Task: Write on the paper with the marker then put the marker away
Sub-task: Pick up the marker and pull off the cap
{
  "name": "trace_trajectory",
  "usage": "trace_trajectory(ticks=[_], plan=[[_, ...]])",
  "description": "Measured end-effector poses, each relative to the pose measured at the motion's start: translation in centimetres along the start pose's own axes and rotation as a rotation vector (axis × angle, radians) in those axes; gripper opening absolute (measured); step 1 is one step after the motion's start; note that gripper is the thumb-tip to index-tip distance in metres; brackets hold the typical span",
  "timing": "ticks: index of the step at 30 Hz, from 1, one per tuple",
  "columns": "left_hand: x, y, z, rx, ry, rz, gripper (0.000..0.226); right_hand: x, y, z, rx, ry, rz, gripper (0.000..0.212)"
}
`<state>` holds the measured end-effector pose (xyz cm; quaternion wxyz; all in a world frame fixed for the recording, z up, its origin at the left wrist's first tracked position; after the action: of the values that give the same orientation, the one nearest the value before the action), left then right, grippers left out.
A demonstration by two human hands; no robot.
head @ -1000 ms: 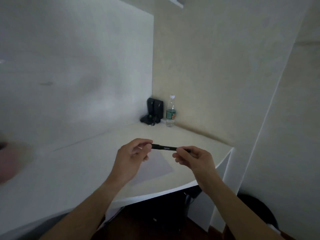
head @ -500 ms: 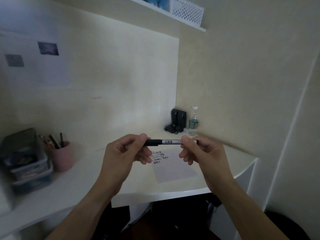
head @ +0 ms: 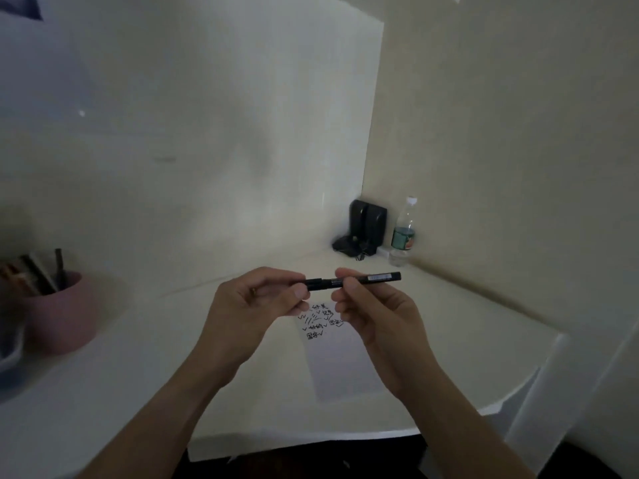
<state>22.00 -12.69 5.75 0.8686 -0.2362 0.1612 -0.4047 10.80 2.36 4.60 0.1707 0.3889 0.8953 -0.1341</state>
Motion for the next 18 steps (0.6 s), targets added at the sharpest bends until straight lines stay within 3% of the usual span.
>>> trace_trajectory(ticks=[7, 11, 15, 18], plan=[[0.8, -3.8, -7.2, -0.005, -0.09, -0.096, 0.014, 1.2, -6.8, 4.7, -0.023, 0.128, 0.062, 0.02], [1.2, -3.8, -9.9, -0.022, -0.118, -0.142, 0.006, 2.2, -8.2, 6.4, -0.015, 0.157, -0.029, 0.025], [4.7, -4.0, -12.3, -0.02, -0.155, 0.02, 0.013, 6.4, -10.7, 4.8, 0.031, -0.033, 0.116, 0.018], [7.0, -4.5, -13.9, 0.005, -0.174, 0.093, 0.015, 9.1, -12.0, 4.2, 0.026, 0.018, 0.168, 0.02]])
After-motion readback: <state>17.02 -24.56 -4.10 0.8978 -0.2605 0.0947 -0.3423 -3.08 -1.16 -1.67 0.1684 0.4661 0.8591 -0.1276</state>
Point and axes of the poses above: each hand's wrist, its own y-axis away from the middle knuckle, its own x-axis out of the back of the hand, z = x × y, the point moved 2 cm from there along -y, towards the middle knuckle, and after that the axes turned 10 degrees about -x, right-handed, at the moved point
